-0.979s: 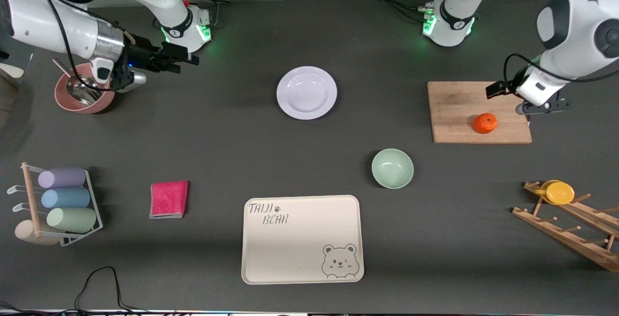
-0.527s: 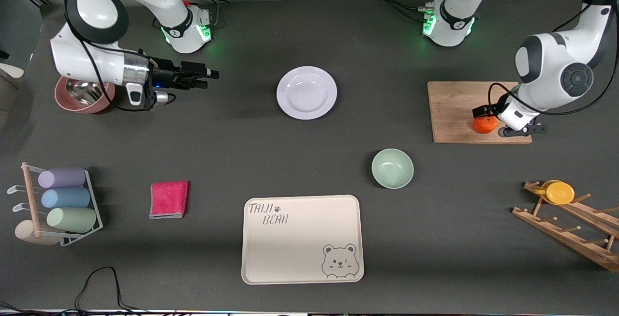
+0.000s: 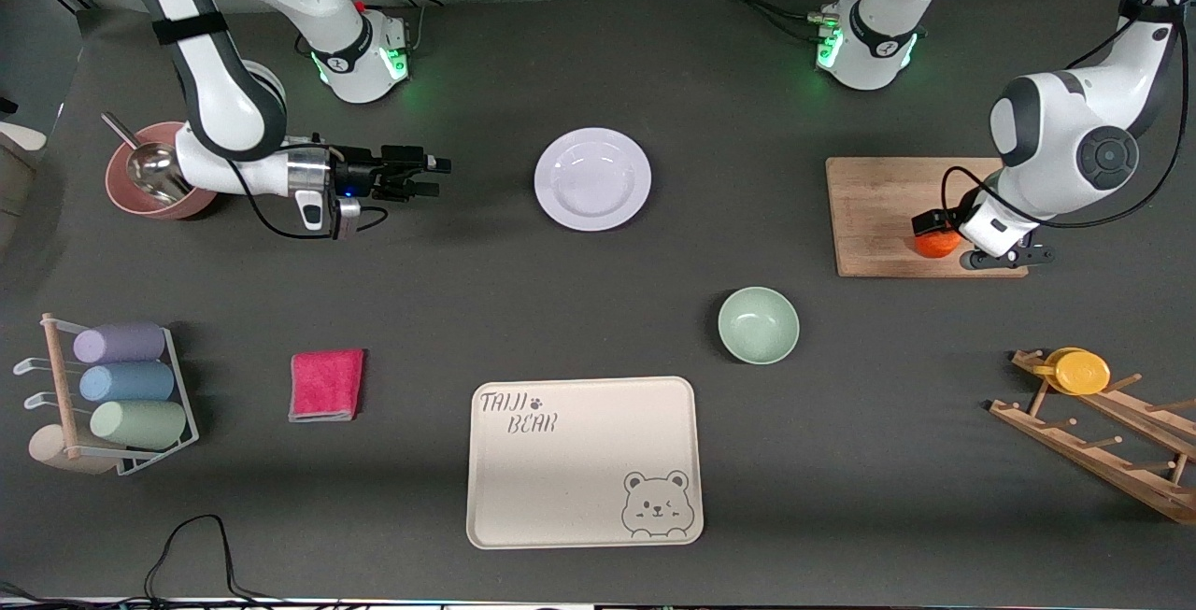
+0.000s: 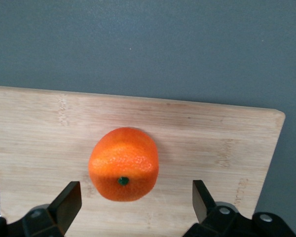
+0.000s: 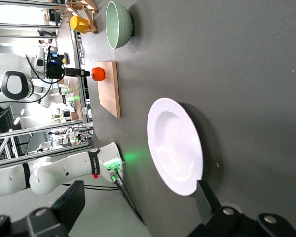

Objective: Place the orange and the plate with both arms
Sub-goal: 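Grasp the orange with the left gripper while the right gripper grips the plate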

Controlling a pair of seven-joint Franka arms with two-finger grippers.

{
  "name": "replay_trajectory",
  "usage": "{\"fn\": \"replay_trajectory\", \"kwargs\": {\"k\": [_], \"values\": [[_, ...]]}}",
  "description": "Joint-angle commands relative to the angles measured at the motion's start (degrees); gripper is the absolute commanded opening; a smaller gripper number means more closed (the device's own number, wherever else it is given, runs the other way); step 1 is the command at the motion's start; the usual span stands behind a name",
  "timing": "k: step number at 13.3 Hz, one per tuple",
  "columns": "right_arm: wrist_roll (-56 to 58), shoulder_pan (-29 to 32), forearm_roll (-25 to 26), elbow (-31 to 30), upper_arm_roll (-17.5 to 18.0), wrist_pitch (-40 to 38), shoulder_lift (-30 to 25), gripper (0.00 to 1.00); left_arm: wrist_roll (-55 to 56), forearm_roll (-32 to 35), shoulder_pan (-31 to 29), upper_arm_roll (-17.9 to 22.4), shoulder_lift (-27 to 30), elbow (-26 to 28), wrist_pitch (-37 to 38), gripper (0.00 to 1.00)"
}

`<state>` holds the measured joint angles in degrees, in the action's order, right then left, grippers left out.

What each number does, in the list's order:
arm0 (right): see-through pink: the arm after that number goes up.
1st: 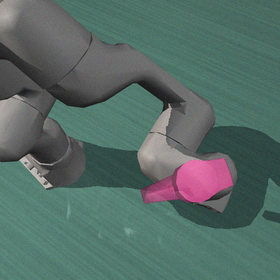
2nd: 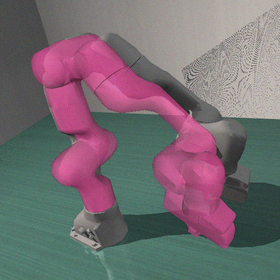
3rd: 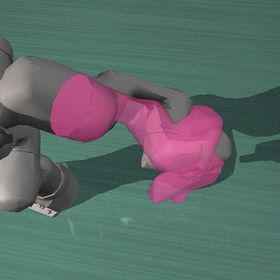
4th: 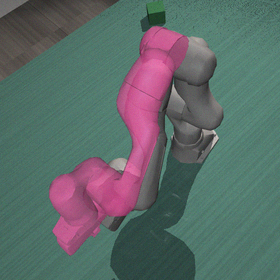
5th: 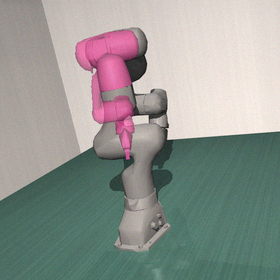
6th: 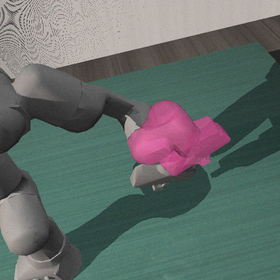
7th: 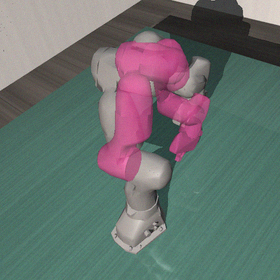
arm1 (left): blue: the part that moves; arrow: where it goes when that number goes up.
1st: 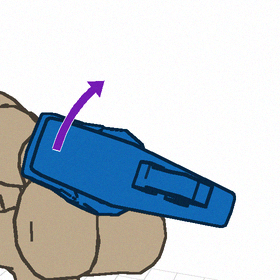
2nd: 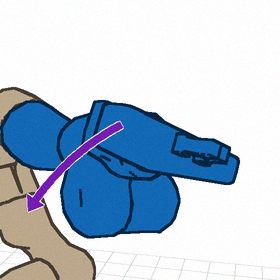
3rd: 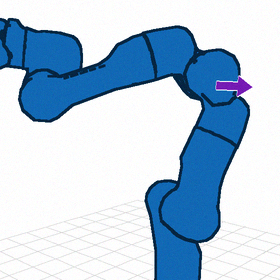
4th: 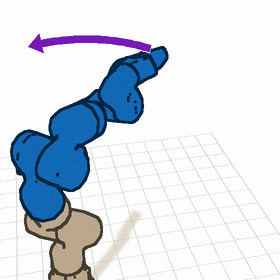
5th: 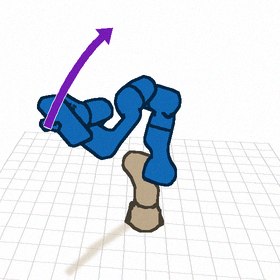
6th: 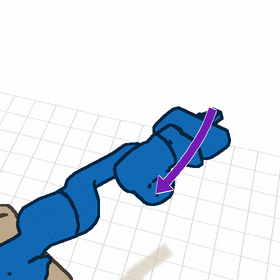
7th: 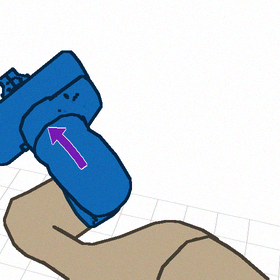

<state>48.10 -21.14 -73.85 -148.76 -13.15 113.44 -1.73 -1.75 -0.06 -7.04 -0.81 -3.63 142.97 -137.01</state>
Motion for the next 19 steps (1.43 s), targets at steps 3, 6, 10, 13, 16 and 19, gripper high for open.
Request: {"fn": "replay_trajectory", "kwargs": {"k": [3,6,10,13,16,19], "values": [[23.6,-3.3,-16.2,-3.4,-0.1,0.1,9.3,1.00,-3.4,0.3,-0.1,0.5,-0.9,1.5,-4.0,1.00],[33.7,-6.9,-25.4,-3.8,0.0,-0.3,16.5,1.00,-6.9,0.3,-1.7,1.4,-1.7,2.9,-7.1,1.00],[34.3,-6.6,-27.1,-4.2,-0.2,-6.6,21.7,1.00,-5.8,-0.7,-1.7,1.4,-1.4,4.3,-8.2,0.90],[34.1,-5.6,-27.1,-4.2,-0.5,-9.3,23.9,1.00,-5.6,-4.0,-1.6,1.7,-1.2,4.5,-8.2,0.00],[33.6,-5.0,-26.8,-4.3,-0.7,-9.4,23.6,1.00,-5.6,-4.2,-1.6,1.9,-0.4,3.6,-6.3,0.00],[31.0,-4.9,-26.4,-4.4,-0.8,-9.6,23.1,1.00,-7.1,-3.5,-1.6,2.7,2.1,-4.2,6.6,0.00]]}}
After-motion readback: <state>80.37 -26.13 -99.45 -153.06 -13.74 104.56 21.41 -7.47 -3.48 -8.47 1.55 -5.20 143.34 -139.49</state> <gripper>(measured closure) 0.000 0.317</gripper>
